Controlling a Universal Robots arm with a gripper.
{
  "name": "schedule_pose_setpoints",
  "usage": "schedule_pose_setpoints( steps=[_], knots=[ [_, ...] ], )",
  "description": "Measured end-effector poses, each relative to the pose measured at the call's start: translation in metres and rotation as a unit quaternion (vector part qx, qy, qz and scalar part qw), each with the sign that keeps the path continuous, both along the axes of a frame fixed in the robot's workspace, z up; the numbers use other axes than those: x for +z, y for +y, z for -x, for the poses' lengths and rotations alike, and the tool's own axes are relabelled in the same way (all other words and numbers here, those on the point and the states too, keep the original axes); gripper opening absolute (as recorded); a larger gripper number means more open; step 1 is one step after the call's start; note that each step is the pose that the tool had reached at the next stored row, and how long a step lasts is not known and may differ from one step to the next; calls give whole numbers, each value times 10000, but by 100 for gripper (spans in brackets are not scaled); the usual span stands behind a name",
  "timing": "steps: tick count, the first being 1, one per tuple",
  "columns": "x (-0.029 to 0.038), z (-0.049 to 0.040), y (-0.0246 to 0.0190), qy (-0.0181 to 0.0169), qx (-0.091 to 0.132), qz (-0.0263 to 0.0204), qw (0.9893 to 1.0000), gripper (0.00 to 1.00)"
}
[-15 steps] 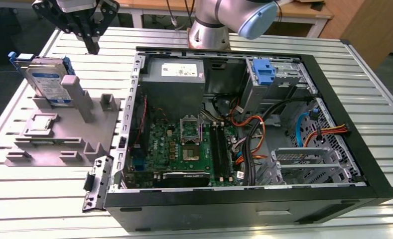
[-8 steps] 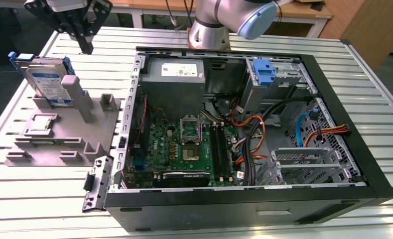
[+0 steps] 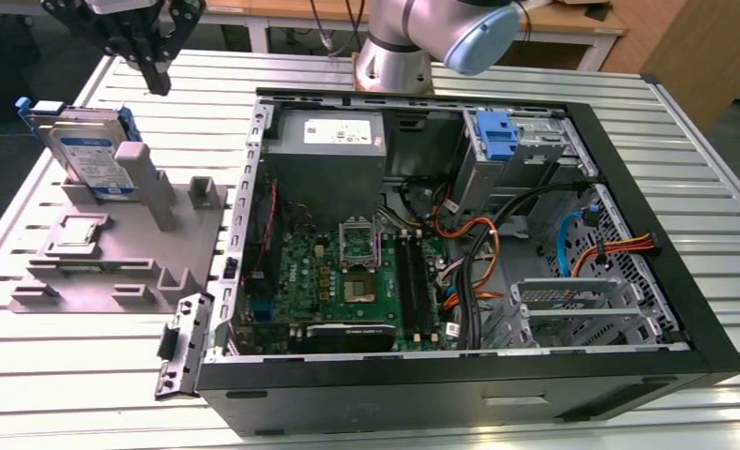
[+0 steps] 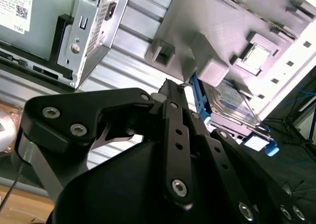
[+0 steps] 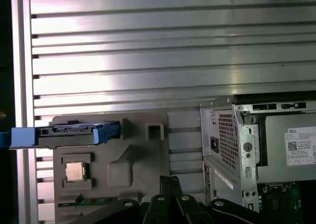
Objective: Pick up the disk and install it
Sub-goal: 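Reach for the disk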
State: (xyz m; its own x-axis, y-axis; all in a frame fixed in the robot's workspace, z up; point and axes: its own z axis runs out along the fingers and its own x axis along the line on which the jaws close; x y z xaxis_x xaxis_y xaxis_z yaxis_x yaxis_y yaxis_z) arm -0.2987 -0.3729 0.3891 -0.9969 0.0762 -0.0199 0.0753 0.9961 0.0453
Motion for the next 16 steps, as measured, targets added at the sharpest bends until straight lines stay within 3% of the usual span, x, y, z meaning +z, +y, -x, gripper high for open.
schedule_pose_setpoints(
  steps=[6,8,16],
  knots=[
    [-3,170,29,1,0,0,10000,10],
    [-7,280,39,0,0,0,10000,10],
    [-10,414,47,0,0,0,10000,10]
  ],
)
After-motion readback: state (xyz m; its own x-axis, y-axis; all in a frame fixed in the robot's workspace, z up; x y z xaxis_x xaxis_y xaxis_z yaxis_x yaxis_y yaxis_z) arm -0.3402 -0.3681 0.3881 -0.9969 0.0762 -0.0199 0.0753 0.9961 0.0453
